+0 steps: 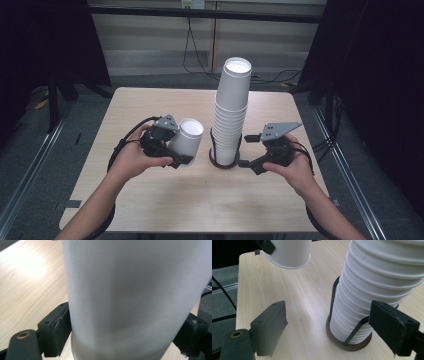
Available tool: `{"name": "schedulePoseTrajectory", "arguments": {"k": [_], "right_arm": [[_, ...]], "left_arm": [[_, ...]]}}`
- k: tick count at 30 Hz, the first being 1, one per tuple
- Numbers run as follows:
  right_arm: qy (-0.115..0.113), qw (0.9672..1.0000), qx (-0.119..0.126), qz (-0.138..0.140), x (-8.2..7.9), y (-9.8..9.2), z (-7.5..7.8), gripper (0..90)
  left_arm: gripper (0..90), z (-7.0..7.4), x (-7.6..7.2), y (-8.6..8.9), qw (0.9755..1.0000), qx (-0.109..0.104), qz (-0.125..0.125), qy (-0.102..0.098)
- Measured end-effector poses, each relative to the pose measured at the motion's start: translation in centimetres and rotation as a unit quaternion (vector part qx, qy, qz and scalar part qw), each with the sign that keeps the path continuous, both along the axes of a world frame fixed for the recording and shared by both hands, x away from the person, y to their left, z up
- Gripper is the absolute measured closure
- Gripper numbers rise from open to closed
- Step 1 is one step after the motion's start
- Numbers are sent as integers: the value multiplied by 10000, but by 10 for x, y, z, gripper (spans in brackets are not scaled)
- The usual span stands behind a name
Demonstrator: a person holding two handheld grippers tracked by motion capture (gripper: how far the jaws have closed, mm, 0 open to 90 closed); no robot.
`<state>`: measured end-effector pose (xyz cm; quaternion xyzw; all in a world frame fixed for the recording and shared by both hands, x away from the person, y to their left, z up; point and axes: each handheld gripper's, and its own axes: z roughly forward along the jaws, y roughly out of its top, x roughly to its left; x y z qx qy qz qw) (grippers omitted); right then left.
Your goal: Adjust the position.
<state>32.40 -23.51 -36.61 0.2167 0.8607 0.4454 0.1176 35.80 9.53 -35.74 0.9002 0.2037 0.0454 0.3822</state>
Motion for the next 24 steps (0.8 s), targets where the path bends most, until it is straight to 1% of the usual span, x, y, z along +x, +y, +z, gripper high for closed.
{"name": "schedulePoseTrajectory", "arguments": {"k": [1, 2, 3, 4, 5, 6, 7, 8, 9, 10, 11, 12, 13, 14, 15, 16, 17, 18, 19, 20, 21, 23, 24], "right_arm": [[14, 10000, -63, 72, 0, 1, -2, 146], [14, 10000, -63, 72, 0, 1, -2, 146], [49, 9998, -112, 124, -1, 2, -2, 146], [49, 9998, -112, 124, -1, 2, -2, 146], [85, 9996, -162, 194, -1, 4, -3, 146], [85, 9996, -162, 194, -1, 4, -3, 146], [97, 9993, -246, 271, -2, 6, -3, 146], [97, 9993, -246, 271, -2, 6, -3, 146], [108, 9986, -347, 374, -2, 7, -3, 146], [108, 9986, -347, 374, -2, 7, -3, 146], [120, 9979, -435, 469, -3, 9, -4, 146], [120, 9979, -435, 469, -3, 9, -4, 146], [141, 9970, -535, 547, -4, 10, -5, 146], [141, 9970, -535, 547, -4, 10, -5, 146], [153, 9964, -577, 608, -5, 11, -5, 146], [161, 9956, -631, 672, -5, 12, -6, 146], [163, 9944, -755, 721, -6, 13, -7, 146], [163, 9944, -755, 721, -6, 13, -7, 146], [206, 9932, -835, 787, -6, 14, -7, 146], [206, 9932, -835, 787, -6, 14, -7, 146], [219, 9919, -931, 835, -6, 16, -7, 146], [255, 9909, -989, 882, -7, 17, -7, 146], [255, 9909, -989, 882, -7, 17, -7, 146]], "left_arm": [[145, -2, -2, -3, 10000, 52, -11, 19], [145, -2, -2, -3, 10000, 52, -11, 19], [145, -3, -2, -6, 9998, 175, -100, 41], [145, -3, -2, -6, 9998, 175, -100, 41], [146, -3, -2, -7, 9994, 291, -189, -14], [146, -3, -3, -9, 9994, 311, -176, 1], [146, -6, -5, -13, 9991, 374, -218, 10], [146, -6, -5, -13, 9991, 374, -218, 10], [146, -7, -6, -16, 9990, 382, -234, 19], [146, -8, -7, -18, 9988, 415, -269, 36], [147, -11, -9, -22, 9981, 513, -334, 12], [147, -11, -9, -22, 9981, 513, -334, 12], [147, -12, -12, -26, 9970, 654, -402, 2], [147, -12, -12, -26, 9970, 654, -402, 2], [147, -13, -12, -28, 9966, 694, -450, -31], [147, -14, -14, -30, 9966, 690, -455, 8], [147, -15, -15, -34, 9958, 760, -503, -2], [147, -15, -15, -34, 9958, 760, -503, -2], [147, -16, -17, -37, 9950, 832, -543, -39], [147, -16, -17, -37, 9950, 832, -543, -39], [147, -16, -19, -40, 9945, 867, -584, -38], [147, -18, -20, -43, 9933, 943, -668, -31], [147, -18, -20, -43, 9933, 943, -668, -31]]}}
